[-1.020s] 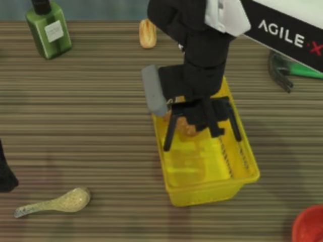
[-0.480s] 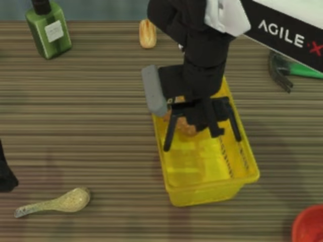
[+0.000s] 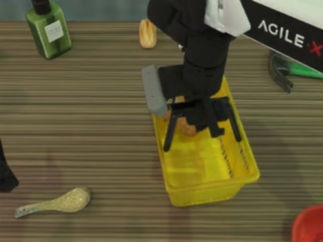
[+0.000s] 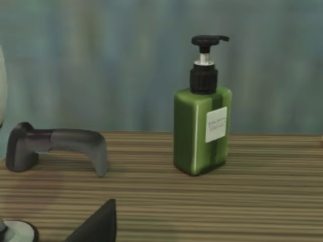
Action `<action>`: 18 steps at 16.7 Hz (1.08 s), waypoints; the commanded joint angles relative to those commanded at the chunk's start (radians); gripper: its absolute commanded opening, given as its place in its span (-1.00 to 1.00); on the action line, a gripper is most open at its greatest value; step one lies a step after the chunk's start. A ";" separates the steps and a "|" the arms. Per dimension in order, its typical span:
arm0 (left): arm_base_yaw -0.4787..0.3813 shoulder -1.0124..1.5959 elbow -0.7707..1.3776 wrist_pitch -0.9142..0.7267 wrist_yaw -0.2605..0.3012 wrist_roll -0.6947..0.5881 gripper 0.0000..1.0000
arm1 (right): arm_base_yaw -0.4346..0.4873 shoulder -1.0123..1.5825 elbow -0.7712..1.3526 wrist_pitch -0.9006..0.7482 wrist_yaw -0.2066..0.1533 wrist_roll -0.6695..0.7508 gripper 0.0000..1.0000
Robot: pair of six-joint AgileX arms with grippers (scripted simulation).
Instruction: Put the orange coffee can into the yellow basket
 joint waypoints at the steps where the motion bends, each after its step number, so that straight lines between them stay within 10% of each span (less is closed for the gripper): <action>1: 0.000 0.000 0.000 0.000 0.000 0.000 1.00 | 0.000 0.000 0.000 0.000 0.000 0.000 -1.00; 18: 0.000 0.000 0.000 0.000 0.000 0.000 1.00 | -0.017 -0.007 0.105 -0.118 0.001 -0.023 -1.00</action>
